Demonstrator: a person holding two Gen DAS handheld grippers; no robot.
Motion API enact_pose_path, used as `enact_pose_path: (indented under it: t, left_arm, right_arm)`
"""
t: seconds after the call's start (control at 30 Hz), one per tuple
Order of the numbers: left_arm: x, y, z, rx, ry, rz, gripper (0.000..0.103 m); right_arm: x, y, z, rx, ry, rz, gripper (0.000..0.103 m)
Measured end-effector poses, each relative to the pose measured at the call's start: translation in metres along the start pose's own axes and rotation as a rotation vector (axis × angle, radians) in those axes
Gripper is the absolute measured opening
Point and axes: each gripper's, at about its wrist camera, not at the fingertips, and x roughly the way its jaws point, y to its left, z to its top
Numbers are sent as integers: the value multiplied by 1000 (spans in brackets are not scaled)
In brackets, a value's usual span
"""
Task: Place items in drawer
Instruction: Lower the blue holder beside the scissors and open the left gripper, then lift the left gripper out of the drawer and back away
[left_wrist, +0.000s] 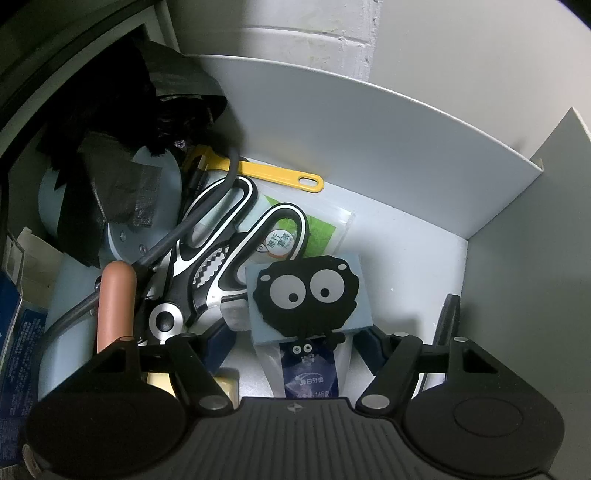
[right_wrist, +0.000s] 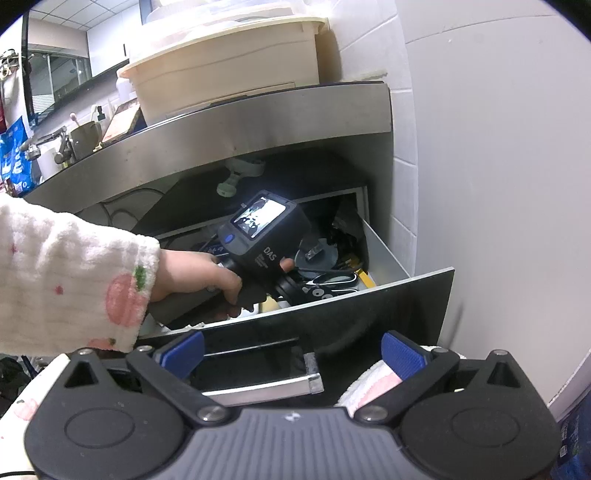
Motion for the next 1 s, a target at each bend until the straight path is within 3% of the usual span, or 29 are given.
enact_pose_path:
  t: [0.43, 0.73, 1.0]
  left_arm:
    - [-53, -5, 14, -22, -105, -10, 76]
    - [-94, -13, 1, 7, -186, 12, 79]
    - [-179, -23, -25, -14, -349, 23, 81]
  right_arm:
    - [-7, 6, 0, -29, -16, -5, 103]
    - [-16, 17, 2, -66, -41, -1, 103]
    - [-22, 29, 6, -110, -61, 3, 103]
